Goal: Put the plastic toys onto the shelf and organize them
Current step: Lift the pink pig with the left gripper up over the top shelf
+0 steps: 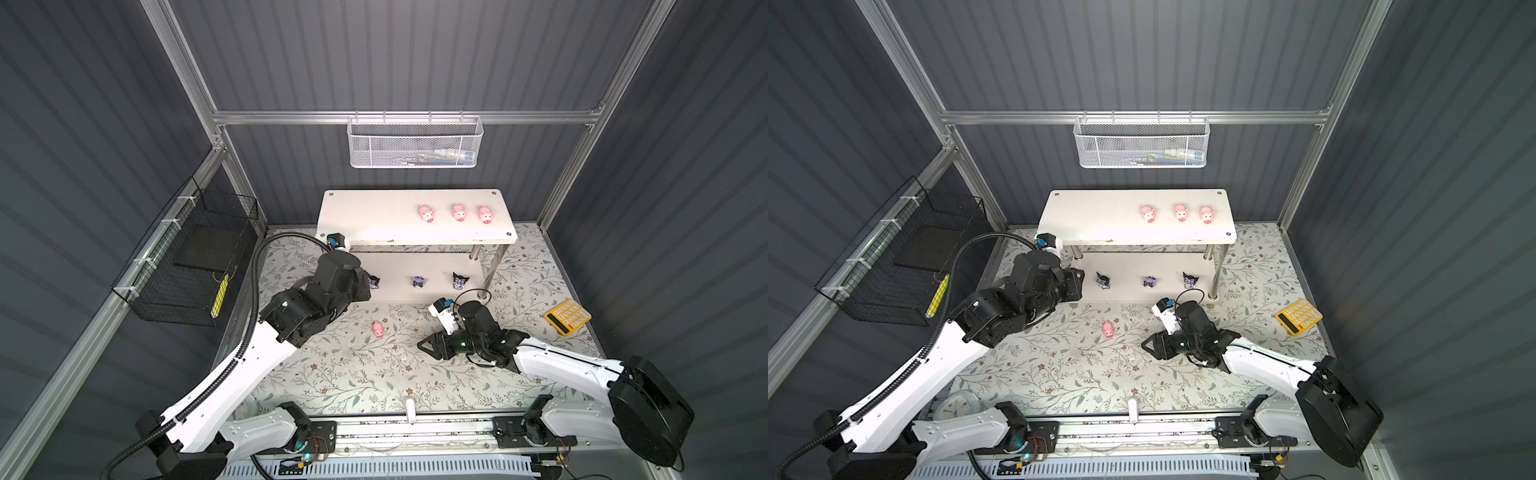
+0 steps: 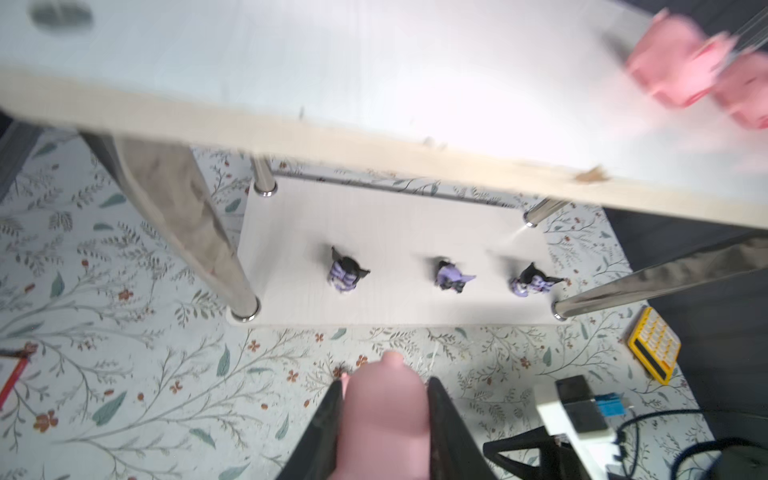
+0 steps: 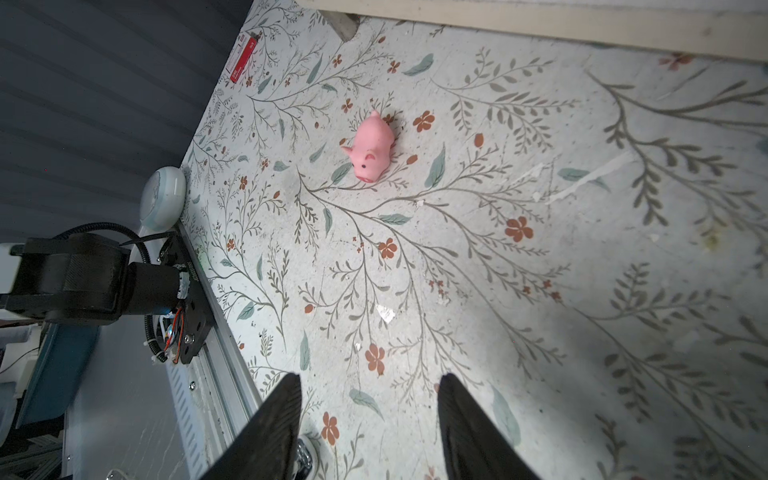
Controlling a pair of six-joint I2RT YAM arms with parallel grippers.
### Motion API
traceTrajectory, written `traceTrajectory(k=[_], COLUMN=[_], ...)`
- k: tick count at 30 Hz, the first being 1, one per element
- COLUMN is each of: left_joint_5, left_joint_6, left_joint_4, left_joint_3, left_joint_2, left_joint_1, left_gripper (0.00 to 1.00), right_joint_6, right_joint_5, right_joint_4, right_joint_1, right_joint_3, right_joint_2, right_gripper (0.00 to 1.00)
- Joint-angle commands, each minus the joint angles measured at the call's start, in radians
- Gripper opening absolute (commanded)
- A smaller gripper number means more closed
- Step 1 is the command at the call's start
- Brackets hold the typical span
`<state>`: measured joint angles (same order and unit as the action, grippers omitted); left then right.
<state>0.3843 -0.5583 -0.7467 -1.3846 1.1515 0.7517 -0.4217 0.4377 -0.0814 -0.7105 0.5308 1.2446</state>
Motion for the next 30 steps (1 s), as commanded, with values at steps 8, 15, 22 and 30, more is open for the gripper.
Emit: traceTrajectory(k=[8,15,22,30], left_joint_5=[-0.083,-0.118,-0.132,-0.081], left_joint_6=[0.166,0.200,0.215,0.236], left_joint_4=[0.056,0.120,0.124,0.077], left_joint_3=[-0.292,-0.426,-0.563,-0.696], left_joint_2=[0.224,0.350,0.467,0.603], left_joint_1=[-0.008,-0.040,-0.069,-0.081], left_gripper=[0.34,0.34,0.34,0.35], right_joint_6=[0.018,0.017,0.020,0.024], right_joint_5=[-0.010,-0.015,-0.013,-0.011], right_joint_4=[0.007,-0.007,-0.015,-0.019], right_joint_1=[-0.006,-0.007,-0.007,-0.006], right_joint_3=[0.012,0.000,-0.010,-0.012], right_joint_2=[-0.008,-0.009,-0.005,0.004], right_gripper=[0.55,0.55,0.55,0.55])
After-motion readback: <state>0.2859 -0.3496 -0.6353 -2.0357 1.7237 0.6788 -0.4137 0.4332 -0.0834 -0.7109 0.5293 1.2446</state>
